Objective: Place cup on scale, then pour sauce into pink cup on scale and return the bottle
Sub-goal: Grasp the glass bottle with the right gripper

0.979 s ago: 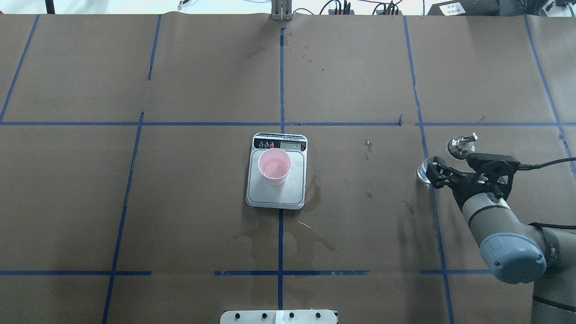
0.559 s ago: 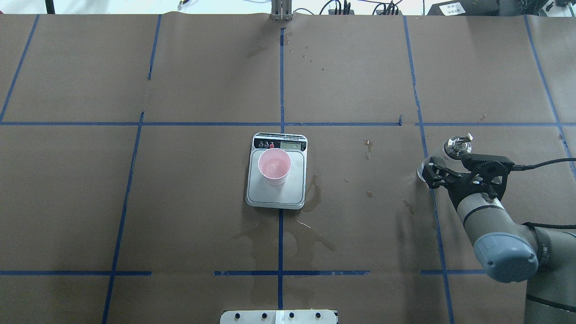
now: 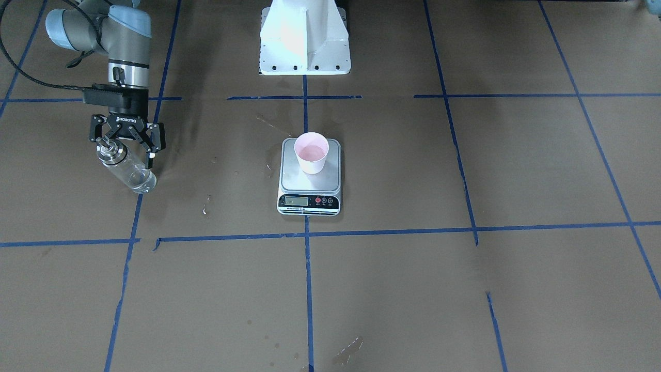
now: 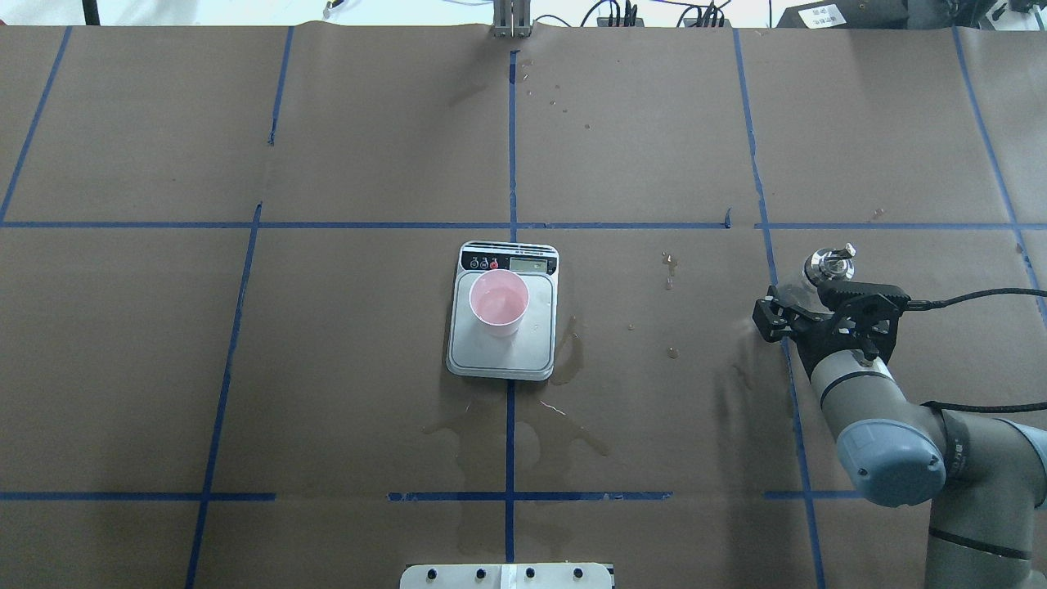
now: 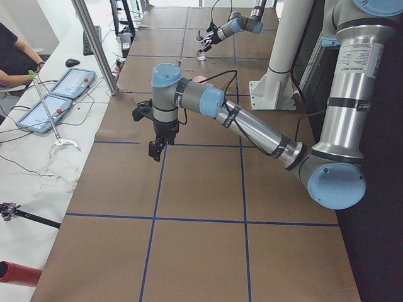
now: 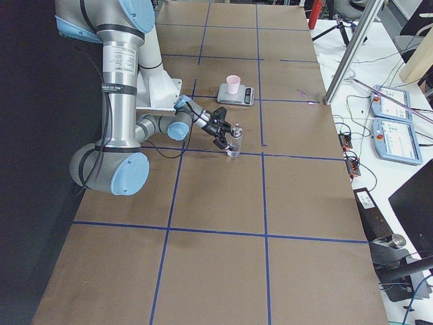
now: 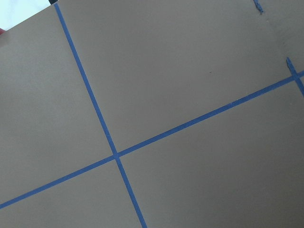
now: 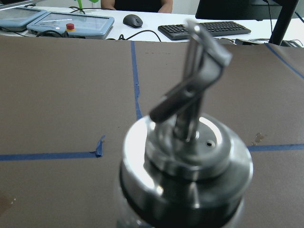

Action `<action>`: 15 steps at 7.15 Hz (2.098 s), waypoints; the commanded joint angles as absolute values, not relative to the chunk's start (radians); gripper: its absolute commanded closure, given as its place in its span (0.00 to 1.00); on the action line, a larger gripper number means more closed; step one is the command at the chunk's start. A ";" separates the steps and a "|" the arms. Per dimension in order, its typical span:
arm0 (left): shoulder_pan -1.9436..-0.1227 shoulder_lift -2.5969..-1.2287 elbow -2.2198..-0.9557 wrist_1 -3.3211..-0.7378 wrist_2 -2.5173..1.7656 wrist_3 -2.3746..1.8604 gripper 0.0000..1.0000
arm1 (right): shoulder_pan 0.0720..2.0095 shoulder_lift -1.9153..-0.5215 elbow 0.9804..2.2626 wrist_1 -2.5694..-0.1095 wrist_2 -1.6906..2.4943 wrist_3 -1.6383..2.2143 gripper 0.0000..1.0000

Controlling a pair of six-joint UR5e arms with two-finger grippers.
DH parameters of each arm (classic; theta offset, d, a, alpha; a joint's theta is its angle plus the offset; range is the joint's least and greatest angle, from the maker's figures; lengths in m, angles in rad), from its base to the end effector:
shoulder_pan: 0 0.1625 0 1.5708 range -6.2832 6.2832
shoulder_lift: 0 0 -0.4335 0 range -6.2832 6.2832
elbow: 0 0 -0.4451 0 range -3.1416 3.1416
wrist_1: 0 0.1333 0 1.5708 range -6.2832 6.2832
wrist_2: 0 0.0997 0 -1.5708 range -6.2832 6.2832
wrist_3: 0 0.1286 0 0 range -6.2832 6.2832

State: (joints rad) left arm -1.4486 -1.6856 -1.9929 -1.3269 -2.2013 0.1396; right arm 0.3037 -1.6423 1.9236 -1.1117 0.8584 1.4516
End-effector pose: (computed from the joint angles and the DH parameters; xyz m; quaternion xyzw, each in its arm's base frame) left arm 0.0109 -0.5604 0.4361 0.1414 0.3055 0.1676 0.9266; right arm -0.4464 -0.3677 0.4759 0.3890 -0.2633 0.2061 0.8584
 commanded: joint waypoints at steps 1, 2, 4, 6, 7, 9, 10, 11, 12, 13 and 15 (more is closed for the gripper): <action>-1.450 -1.686 -1.994 -1.327 -2.201 0.140 0.00 | 0.304 -1.629 1.899 -1.112 0.853 1.451 0.00; -1.450 -1.686 -1.994 -1.327 -2.201 0.138 0.00 | 0.304 -1.626 1.898 -1.112 0.853 1.451 0.00; -1.450 -1.686 -1.993 -1.327 -2.201 0.138 0.00 | 0.304 -1.609 1.896 -1.112 0.854 1.450 0.01; -1.450 -1.686 -1.994 -1.327 -2.201 0.138 0.00 | 0.307 -1.609 1.898 -1.112 0.854 1.441 0.13; -1.450 -1.686 -1.996 -1.327 -2.201 0.137 0.00 | 0.310 -1.611 1.899 -1.112 0.854 1.437 0.12; -1.451 -1.686 -2.000 -1.327 -2.201 0.135 0.00 | 0.310 -1.611 1.899 -1.112 0.854 1.437 0.13; -1.453 -1.686 -2.002 -1.327 -2.201 0.135 0.00 | 0.310 -1.612 1.898 -1.112 0.854 1.437 0.13; -1.453 -1.686 -2.002 -1.327 -2.201 0.135 0.00 | 0.311 -1.614 1.898 -1.112 0.854 1.437 0.12; -1.451 -1.687 -2.002 -1.327 -2.201 0.135 0.00 | 0.313 -1.615 1.896 -1.112 0.854 1.436 0.12; -1.453 -1.687 -2.003 -1.327 -2.201 0.135 0.00 | 0.316 -1.615 1.894 -1.112 0.854 1.436 0.12; -1.453 -1.686 -2.003 -1.327 -2.201 0.135 0.00 | 0.328 -1.611 1.893 -1.112 0.856 1.434 0.37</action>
